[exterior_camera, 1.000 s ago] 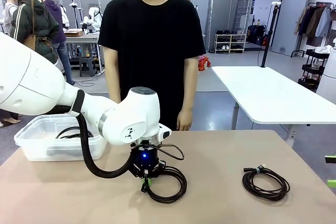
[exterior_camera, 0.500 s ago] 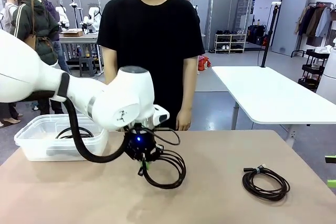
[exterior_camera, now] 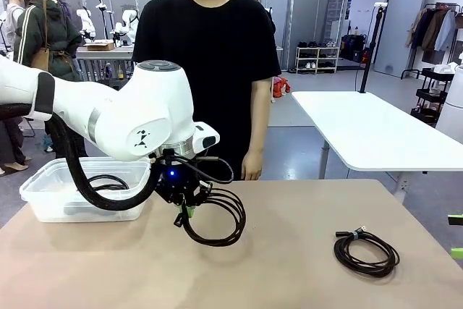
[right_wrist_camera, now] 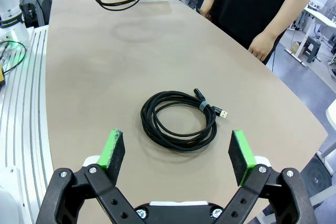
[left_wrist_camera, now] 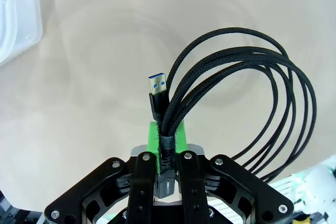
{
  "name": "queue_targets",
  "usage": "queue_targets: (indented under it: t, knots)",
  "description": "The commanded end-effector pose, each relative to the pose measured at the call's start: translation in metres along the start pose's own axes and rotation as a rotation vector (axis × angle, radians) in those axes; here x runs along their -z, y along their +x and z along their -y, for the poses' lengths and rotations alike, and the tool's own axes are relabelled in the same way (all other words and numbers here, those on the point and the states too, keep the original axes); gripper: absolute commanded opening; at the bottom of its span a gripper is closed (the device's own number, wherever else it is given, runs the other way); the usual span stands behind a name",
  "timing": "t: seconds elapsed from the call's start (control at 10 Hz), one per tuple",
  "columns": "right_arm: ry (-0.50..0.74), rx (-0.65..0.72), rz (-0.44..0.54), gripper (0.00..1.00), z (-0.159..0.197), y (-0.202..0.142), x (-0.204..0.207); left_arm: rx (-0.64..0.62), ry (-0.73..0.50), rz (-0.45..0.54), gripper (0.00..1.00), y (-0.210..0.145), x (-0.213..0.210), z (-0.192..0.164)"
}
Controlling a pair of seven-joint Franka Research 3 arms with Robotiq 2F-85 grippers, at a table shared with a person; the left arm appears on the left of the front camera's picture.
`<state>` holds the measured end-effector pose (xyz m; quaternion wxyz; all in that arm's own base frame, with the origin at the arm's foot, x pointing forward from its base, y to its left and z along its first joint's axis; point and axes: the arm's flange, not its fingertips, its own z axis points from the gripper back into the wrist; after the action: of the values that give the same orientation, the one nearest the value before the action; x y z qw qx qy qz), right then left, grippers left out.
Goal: Organize and store the cables.
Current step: Place the USB Extension Cable into the Organizing box.
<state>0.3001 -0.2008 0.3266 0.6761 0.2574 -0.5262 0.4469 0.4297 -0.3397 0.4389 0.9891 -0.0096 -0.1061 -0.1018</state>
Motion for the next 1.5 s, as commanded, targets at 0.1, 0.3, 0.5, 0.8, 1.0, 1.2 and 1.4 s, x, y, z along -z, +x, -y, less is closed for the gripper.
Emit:
queue_targets:
  t: [0.1,0.3,0.5,0.8,1.0,1.2,1.4]
  knots:
    - [-0.009,0.007,0.009,1.0,0.001,0.003,-0.001,0.0,0.0,0.0,0.0,0.0,0.0,0.0]
    - [-0.009,0.007,0.009,1.0,0.001,0.003,-0.001,0.0,0.0,0.0,0.0,0.0,0.0,0.0]
    - [-0.009,0.007,0.009,1.0,0.001,0.003,-0.001,0.0,0.0,0.0,0.0,0.0,0.0,0.0]
    - [-0.009,0.007,0.009,1.0,0.001,0.003,-0.001,0.081,0.029,-0.001,0.13,0.005,-0.013,-0.014]
    - [-0.009,0.007,0.009,1.0,0.001,0.003,-0.001,0.104,0.006,-0.094,0.13,0.017,-0.045,-0.078]
    - [-0.009,0.007,0.009,1.0,0.001,0.003,-0.001,-0.012,-0.049,-0.026,0.13,0.034,-0.078,-0.154]
    - [-0.009,0.007,0.009,1.0,0.001,0.003,-0.001,0.031,-0.112,0.01,0.13,0.051,-0.092,-0.23]
